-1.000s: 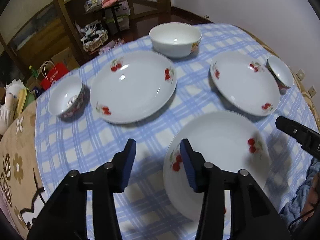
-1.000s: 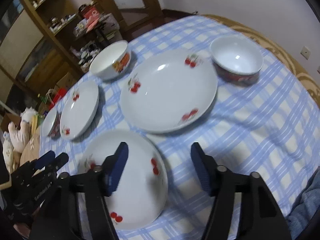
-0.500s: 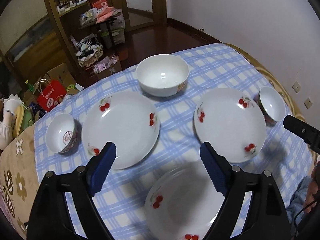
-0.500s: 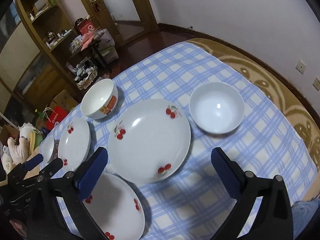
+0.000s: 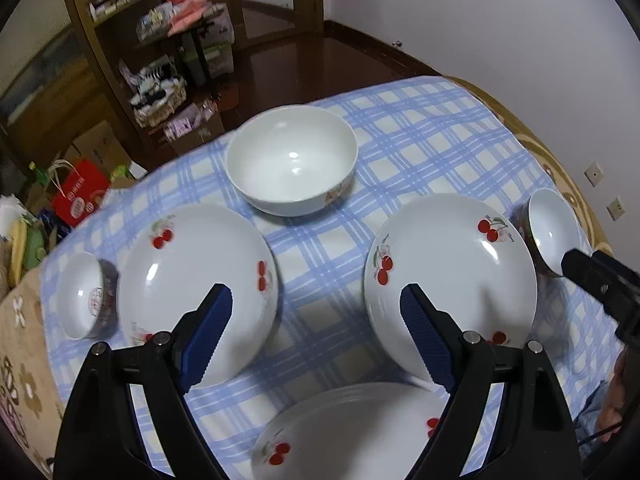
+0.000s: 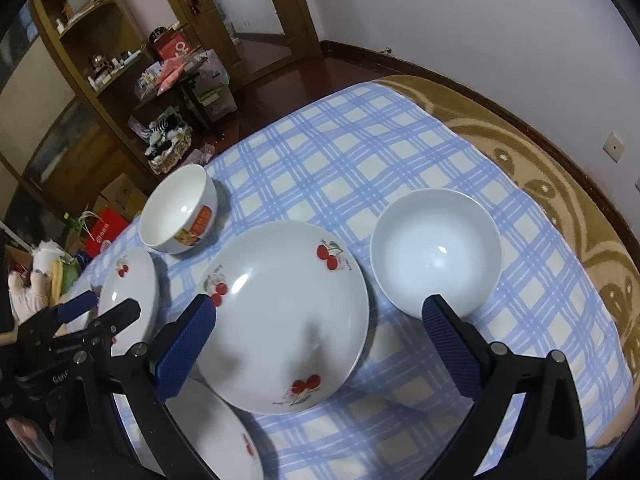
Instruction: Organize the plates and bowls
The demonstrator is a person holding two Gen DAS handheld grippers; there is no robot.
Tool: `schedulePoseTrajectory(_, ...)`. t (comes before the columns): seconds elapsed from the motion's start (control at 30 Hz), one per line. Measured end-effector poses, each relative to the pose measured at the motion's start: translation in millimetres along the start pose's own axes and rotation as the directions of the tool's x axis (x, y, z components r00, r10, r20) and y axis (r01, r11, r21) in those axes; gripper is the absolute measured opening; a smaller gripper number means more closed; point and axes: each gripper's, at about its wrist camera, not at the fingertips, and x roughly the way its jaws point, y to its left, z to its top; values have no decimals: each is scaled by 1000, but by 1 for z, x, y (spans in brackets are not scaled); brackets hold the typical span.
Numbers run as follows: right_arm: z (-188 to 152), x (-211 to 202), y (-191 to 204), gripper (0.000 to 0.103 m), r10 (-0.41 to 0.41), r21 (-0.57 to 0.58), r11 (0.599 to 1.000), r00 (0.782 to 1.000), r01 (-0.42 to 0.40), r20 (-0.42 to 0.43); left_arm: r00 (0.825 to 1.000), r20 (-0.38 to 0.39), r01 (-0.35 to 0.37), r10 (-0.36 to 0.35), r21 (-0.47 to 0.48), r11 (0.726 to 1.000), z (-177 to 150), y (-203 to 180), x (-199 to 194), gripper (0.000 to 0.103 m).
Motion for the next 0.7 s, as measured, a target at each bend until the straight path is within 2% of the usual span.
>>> schedulePoseTrajectory(0.2, -2, 8, 1, 103, -12, -28, 1000, 1000, 12, 12, 999, -39, 26, -27, -22, 999, 2, -4, 27, 85)
schedulePoseTrajectory(0.5, -7, 21, -1, 103, -9, -40, 999, 1000, 9, -5, 998, -52, 40, -42, -41, 998, 2, -14, 46, 85)
schedulePoseTrajectory(0.53, -7, 22, -1, 98, -9, -44, 999, 1000, 9, -8, 998, -55, 39, -41, -43, 998, 2, -14, 48, 85)
schedulePoseTrajectory(0.6, -8, 26, 1, 96, -9, -61, 998, 1000, 8, -22, 997, -54, 47, -50, -45, 998, 2, -16, 50, 85)
schedulePoseTrajectory(0.67, -9, 30, 1, 85, -15, -64, 998, 999, 13, -28, 997, -51, 49, -51, -47, 998, 2, -16, 51, 82)
schedulePoseTrajectory(0.7, -10, 32, 0, 83, -16, -60, 998, 999, 14, -36, 997, -51, 50, -53, -48, 998, 3, -17, 53, 80)
